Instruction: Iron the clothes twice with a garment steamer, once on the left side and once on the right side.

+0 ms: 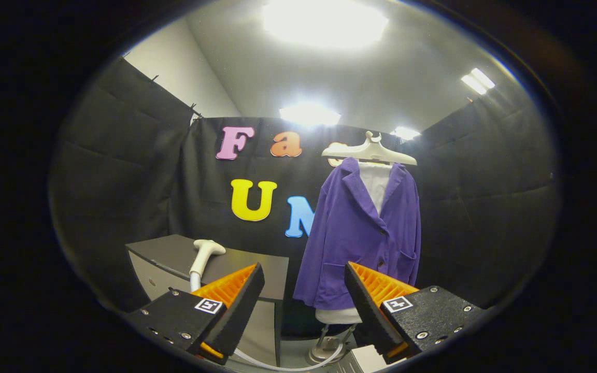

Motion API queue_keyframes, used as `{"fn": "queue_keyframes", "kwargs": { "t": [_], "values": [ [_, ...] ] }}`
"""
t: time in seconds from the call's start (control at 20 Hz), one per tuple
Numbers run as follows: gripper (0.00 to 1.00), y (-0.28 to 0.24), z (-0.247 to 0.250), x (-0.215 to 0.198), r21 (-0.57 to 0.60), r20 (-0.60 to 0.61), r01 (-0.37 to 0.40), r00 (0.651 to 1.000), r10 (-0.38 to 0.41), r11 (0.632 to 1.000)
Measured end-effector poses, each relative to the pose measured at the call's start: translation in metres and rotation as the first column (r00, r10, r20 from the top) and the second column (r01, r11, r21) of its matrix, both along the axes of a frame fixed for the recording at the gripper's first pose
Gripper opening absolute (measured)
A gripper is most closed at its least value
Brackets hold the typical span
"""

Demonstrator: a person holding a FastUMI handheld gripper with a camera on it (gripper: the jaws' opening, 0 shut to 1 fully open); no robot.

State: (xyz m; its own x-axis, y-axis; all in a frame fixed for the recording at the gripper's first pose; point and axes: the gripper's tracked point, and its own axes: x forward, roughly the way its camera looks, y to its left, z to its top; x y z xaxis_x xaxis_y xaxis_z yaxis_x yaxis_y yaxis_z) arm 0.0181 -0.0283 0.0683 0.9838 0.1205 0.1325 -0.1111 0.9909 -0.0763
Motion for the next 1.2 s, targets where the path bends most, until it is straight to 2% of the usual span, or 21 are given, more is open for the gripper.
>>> {"fn": "queue_keyframes", "kwargs": {
  "t": [0.15, 0.35, 0.5, 0.65, 0.9, 1.1, 1.2],
  "values": [
    [0.96, 0.003, 0.009, -0.005, 0.034, -0.007, -0.083, 0.997, 0.083, 0.996],
    [0.96, 0.029, 0.017, -0.019, 0.050, -0.027, -0.255, 0.966, 0.257, 0.966],
    [0.96, 0.047, 0.042, -0.021, 0.049, -0.027, -0.311, 0.949, 0.313, 0.949],
    [0.96, 0.079, 0.064, -0.013, 0.099, -0.032, -0.370, 0.927, 0.374, 0.924],
    [0.95, 0.136, 0.077, 0.045, 0.109, -0.036, -0.379, 0.922, 0.385, 0.919],
    [0.96, 0.191, 0.058, 0.107, 0.134, -0.115, -0.355, 0.922, 0.371, 0.925],
    [0.96, 0.215, 0.035, 0.139, 0.129, -0.193, -0.316, 0.922, 0.336, 0.940]
  ]
}}
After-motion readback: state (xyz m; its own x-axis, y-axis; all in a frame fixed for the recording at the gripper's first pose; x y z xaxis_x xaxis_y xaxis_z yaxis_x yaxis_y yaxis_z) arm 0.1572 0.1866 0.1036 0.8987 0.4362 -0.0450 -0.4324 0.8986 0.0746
